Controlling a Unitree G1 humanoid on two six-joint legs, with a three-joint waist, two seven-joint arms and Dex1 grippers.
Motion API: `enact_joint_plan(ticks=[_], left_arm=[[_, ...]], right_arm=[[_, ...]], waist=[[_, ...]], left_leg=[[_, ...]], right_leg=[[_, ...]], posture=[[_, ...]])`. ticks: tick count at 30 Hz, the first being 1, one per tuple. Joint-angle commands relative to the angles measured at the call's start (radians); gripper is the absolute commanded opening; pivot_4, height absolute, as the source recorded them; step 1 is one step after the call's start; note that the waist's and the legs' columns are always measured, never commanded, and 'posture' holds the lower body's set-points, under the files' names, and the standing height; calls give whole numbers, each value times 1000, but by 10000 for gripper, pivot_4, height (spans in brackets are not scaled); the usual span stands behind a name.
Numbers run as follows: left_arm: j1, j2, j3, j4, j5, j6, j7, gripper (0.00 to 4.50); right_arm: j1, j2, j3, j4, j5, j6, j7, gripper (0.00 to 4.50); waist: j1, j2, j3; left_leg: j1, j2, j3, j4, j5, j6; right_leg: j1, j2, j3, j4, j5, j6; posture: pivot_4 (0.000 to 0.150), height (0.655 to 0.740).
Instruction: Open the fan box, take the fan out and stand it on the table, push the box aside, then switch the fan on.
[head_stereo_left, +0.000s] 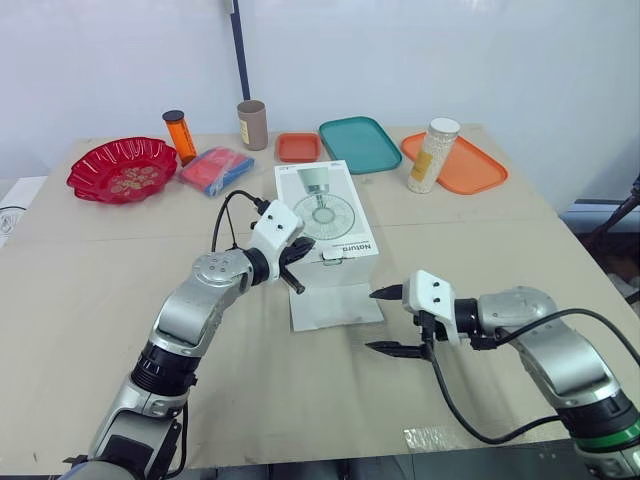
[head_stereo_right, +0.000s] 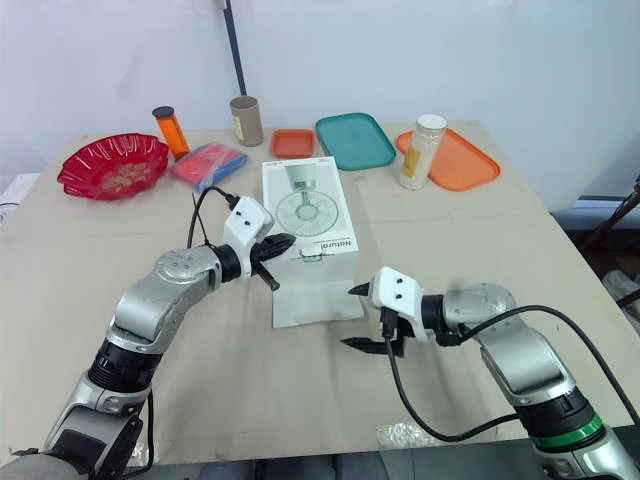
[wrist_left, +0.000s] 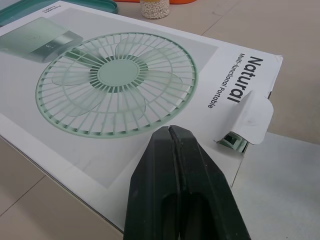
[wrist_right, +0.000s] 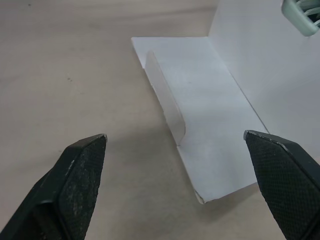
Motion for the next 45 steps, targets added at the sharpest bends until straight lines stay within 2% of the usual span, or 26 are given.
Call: enact_joint_plan(ticks=[1,8,12,16,29,45], left_arm=[[12,11,2,3,5,17,5,430],[11,26,13,10,6,13,0,430],[-6,34,18,30,4,6,-9,430],[-22,36,19,54,4,-9,-15,430],[-6,33,14,29,0,2,-2,430],[-10,13,4,35,6,-1,10,430]], right_arm=[[12,-11,13,-27,-9,-20,15,45000],[22,-18,-15,-16,5,5,13,45000],[-64,31,-69,29,64,127,-52,45000],[-126,69,-74,92,61,168,-97,45000],[-192,171,-34,259,-2,144,-162,45000],[-124,122,-70,113,69,199,-117,45000]], waist=[[0,0,0],[0,0,0],[-2,0,0],[0,0,0],[0,0,0],[0,0,0]], left_leg=[[0,0,0,0,0,0],[0,0,0,0,0,0],[0,0,0,0,0,0],[0,0,-1,0,0,0],[0,0,0,0,1,-2],[0,0,-1,0,1,-1]], right_leg=[[0,0,0,0,0,0],[0,0,0,0,0,0],[0,0,0,0,0,0],[0,0,0,0,0,0],[0,0,0,0,0,0],[0,0,0,0,0,0]], posture=[[1500,7255],[1500,7255],[1500,7255],[1500,7255],[1500,7255],[1500,7255]])
